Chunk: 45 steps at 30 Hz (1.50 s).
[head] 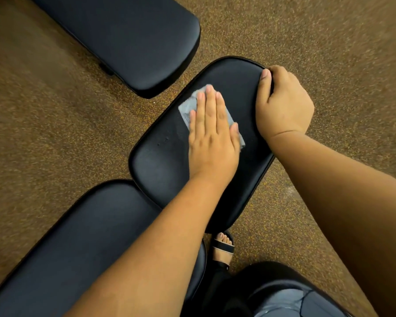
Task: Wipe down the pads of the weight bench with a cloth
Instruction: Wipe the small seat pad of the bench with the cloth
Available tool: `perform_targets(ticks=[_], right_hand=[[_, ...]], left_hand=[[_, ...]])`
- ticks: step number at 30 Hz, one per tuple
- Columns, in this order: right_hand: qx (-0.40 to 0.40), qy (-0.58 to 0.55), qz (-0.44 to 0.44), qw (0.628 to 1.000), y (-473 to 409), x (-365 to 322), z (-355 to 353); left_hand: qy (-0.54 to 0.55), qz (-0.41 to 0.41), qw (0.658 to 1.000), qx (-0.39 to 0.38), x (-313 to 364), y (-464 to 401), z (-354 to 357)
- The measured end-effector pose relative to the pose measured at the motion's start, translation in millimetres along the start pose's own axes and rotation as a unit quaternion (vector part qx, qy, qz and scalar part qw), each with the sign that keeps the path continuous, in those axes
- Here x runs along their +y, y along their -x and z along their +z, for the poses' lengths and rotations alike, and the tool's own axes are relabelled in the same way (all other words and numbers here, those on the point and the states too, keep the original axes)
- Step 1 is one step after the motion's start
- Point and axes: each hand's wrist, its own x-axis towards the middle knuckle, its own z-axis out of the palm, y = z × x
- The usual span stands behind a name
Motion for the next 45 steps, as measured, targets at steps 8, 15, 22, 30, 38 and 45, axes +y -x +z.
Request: perform_targets(ticks=[8,15,22,30,38,45], right_hand=[[0.002,0.010,-0.002,1.000,-1,1,0],[0.009,-0.001,-0.004,1.000,-1,2,1],[0.005,-0.007,-0.004,1.000,-2,2,1],[0.009,-0.011,-0.001,1.000,-2,3,1],[0.014,-0.018,0.000,1.000,-1,4,4],[0.010,-0.006,-0.007,1.000,0,5,3]], left_hand=[[-0.016,0.007,0.999,-0.033,0,72,6],[0.012,0.028,1.000,0.000,5,-7,0],[-0.008,0.090,0.994,-0.057,7,51,2],[0.003,0.128,0.990,-0.060,0,79,4],[0.008,0.062,0.997,-0.037,12,25,2],[-0.009,0.065,0.996,-0.062,12,81,6]])
